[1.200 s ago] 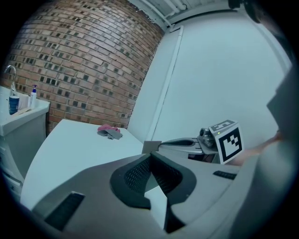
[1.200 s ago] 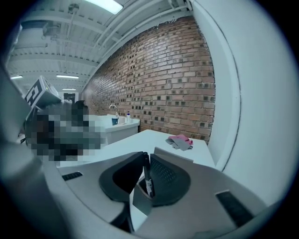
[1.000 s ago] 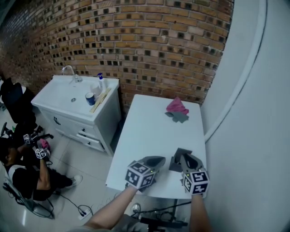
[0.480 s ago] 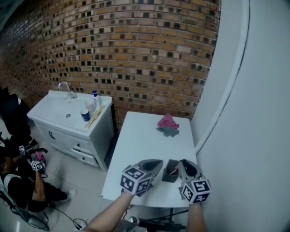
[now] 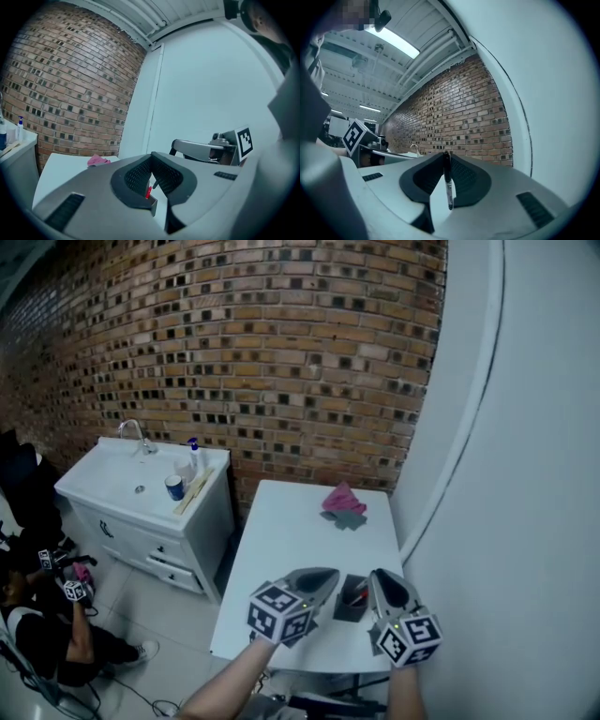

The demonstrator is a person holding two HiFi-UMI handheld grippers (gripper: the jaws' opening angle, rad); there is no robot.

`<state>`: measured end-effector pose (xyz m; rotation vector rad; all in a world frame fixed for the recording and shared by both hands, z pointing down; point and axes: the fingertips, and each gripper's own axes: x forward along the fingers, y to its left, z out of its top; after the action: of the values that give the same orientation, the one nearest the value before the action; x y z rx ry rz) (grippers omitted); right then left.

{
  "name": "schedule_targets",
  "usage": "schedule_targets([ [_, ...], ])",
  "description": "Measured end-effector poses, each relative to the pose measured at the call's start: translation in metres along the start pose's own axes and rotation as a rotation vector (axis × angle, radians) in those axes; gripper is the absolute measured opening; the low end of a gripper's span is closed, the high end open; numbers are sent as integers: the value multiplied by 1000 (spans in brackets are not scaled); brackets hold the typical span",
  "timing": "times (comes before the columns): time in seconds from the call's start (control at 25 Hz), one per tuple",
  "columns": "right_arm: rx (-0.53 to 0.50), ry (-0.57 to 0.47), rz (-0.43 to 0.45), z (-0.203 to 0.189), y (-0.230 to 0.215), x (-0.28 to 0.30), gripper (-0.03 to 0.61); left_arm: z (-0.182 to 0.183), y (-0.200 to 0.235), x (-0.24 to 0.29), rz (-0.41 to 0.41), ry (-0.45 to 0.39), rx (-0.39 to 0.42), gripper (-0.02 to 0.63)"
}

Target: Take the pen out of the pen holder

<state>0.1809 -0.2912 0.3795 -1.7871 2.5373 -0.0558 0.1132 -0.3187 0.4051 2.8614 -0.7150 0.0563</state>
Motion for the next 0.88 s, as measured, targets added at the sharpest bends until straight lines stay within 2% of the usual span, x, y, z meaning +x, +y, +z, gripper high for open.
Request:
schedule_targets([
  [0.88,34,-11,-2,-1,-4,-1,52,-4,-4,4,-20,3,-11,0],
])
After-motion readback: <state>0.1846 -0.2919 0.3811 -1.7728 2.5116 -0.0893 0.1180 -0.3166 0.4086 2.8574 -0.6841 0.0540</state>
